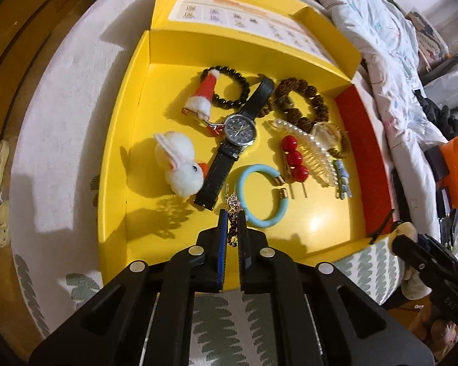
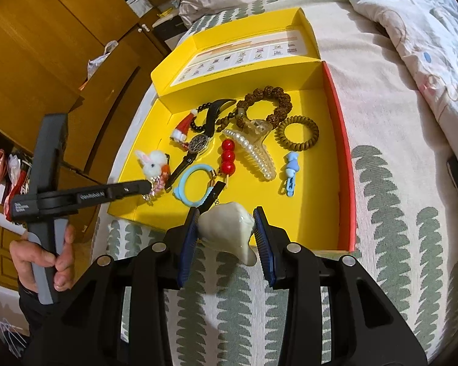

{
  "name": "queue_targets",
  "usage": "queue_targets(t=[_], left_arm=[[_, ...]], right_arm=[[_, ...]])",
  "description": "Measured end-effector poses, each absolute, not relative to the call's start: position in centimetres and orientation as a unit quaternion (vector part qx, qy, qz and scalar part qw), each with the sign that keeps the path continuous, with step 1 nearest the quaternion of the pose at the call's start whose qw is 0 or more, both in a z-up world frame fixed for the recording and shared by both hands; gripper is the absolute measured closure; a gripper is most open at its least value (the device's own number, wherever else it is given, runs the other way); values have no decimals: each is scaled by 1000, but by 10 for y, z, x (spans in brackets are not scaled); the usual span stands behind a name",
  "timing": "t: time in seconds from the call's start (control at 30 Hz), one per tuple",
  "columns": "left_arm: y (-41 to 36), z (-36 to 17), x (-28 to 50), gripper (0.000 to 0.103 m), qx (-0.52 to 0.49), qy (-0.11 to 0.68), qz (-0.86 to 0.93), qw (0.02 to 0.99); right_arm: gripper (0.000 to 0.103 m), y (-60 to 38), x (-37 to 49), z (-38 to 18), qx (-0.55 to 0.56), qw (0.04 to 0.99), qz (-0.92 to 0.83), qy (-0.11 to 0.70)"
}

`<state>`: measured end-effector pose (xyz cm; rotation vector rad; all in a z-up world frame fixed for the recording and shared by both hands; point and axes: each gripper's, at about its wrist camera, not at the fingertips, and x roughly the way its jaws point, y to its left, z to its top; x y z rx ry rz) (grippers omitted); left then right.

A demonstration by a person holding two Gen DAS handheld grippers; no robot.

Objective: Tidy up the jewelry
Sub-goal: 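Lift the white ornament and silver charm out of the box over the bedspread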

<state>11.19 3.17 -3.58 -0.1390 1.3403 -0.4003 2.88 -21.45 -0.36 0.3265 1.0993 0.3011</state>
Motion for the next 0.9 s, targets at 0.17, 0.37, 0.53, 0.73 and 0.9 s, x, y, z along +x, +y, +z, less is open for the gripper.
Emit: queue_targets(t=[0.17, 0.37, 0.53, 0.73, 0.9], left_arm=[[36, -23, 104, 97, -75, 605, -194, 769], [45, -8, 71, 97, -77, 595, -215, 770], [58, -17, 35, 97, -79, 605, -218, 762], [47, -45, 17, 97, -51, 627, -209, 749], [31, -65, 18, 97, -39, 643, -199, 739]], right_arm=[[66, -215, 14, 5, 155, 830, 152, 513], [66, -199, -10, 6, 143, 817, 189, 526], [66, -184, -24, -12, 127, 800, 194, 553], [66, -174, -24, -40, 125, 780, 190, 583], [66, -165, -17, -61, 117, 769, 180, 602]])
